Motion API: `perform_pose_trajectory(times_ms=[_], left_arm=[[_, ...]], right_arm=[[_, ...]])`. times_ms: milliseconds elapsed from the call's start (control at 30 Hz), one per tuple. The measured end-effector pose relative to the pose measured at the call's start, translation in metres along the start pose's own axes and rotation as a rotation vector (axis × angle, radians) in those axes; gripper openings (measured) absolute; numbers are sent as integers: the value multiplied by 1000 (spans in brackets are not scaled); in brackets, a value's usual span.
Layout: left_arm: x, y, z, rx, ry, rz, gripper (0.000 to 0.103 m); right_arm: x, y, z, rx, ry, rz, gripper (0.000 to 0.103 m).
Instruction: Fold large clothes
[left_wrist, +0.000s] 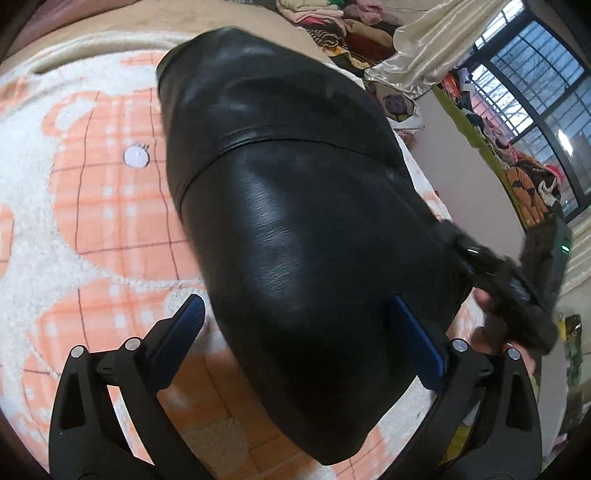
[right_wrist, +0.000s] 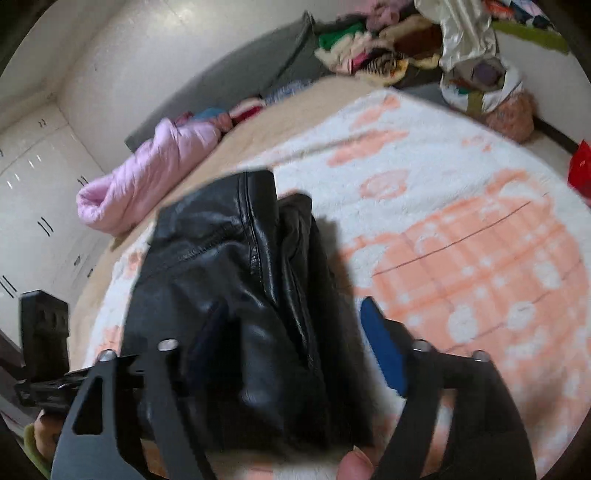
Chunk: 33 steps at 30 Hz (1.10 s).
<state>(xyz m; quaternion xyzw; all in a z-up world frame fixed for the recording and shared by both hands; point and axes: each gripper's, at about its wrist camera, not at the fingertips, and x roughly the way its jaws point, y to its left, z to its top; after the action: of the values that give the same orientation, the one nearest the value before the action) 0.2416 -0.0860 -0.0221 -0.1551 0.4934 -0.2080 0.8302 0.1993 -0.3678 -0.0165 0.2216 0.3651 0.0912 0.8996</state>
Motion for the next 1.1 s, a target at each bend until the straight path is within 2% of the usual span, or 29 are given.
perform_pose_trajectory(times_ms=[100,200,300,333,400,500,600,700,767,800,833,867,967,1033,1100], left_arm=[[-1,-7,2,32,-13,19,93],[0,-9,1,55,-21,37,93],[2,-11,0,60,-12,39,93],[2,-11,-1,66,-10,46,93],[0,-11,-5,81,-13,61,93],[-6,-13,-3,111,-34,91,93],[-15,-11,2,131,-73,150,93],[-15,-3,4,128,-74,189,93],[-10,1,4,127,-47,179,93],[-8,0,3,139,-52,187,93],[-8,-1,2,149,-55,197,93],[-8,-2,2,154,-57,197,93],[-8,-4,4,146,-64,180,93],[-7,-4,4,147,-63,189,93],[-6,-5,3,154,-69,196,93]], right_arm=[[-12,-8,-7,22,-7,46,84],[-9,-21,-14,64,57,74,83],[8,-39,-24,165,153,146,50],[14,-44,-29,203,168,153,47],[15,-43,-35,233,166,164,43],[7,-35,-44,284,159,192,42],[4,-16,-59,287,169,219,42],[4,1,-75,265,172,214,42],[2,6,-76,208,163,162,46],[2,5,-72,207,187,154,54],[1,3,-68,216,221,151,76],[-2,0,-63,218,248,122,83],[-20,9,-44,138,194,78,84],[-28,22,-24,83,126,32,84],[-31,27,-5,61,64,32,84]])
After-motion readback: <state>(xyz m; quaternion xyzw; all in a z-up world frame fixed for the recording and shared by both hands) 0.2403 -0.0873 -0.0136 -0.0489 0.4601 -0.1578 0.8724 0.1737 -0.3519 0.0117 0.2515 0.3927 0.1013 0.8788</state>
